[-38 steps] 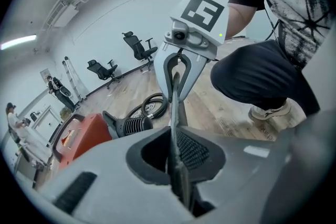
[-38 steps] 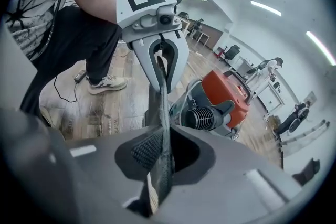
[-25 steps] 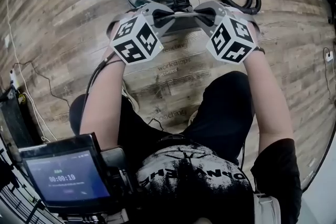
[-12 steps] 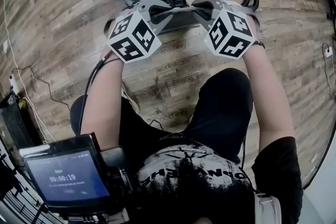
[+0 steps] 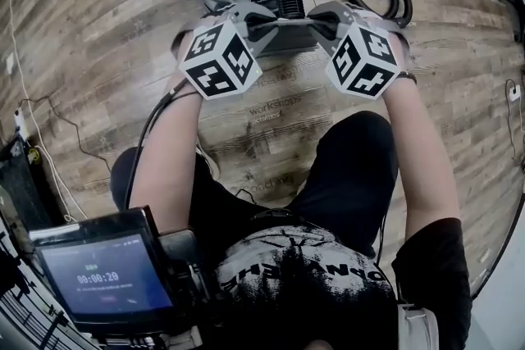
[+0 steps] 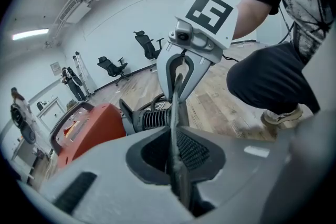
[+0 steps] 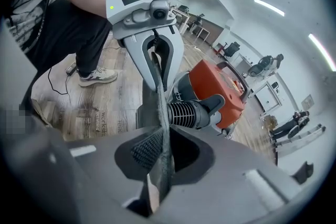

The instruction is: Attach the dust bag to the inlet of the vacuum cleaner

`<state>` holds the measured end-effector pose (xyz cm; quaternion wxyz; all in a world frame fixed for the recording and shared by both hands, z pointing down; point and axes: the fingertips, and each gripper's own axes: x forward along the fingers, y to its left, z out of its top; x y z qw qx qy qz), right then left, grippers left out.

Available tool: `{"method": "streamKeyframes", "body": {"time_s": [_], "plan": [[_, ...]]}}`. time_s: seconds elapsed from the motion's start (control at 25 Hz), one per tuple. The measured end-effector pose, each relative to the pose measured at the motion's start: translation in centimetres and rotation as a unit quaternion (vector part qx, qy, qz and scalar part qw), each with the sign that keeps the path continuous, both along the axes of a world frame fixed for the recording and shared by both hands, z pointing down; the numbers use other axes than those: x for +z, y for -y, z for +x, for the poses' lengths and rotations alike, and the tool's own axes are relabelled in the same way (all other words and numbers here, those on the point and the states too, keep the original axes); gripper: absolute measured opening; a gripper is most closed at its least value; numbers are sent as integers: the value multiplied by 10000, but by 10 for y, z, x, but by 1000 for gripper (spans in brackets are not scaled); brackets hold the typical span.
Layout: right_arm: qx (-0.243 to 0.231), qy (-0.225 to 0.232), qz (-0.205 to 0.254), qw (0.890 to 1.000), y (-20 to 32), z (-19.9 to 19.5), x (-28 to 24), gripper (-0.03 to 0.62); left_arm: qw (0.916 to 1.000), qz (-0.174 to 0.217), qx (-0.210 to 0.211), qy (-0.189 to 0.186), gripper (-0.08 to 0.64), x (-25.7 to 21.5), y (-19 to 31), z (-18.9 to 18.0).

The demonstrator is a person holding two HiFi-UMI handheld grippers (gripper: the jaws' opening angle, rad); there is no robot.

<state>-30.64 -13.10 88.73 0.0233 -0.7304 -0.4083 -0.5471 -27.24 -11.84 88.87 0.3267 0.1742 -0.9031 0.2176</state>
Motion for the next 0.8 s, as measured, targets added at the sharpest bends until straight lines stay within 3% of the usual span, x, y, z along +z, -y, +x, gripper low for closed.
{"method": "streamKeyframes", "body": {"time_s": [0.44,0.64,0.8], "plan": [[-41,108,-67,9999,-2,-5,-15,37,9997,-31,29,235,28,-17,0,-4],[309,-292,-21,9991,-5,-8,-9,48,9985,405,-216,286,31,-11,-3,-6],[644,-647,-78,9958,-2,-14,-4,44,9994,146,-93,297,31,-16,-2,-12]]}}
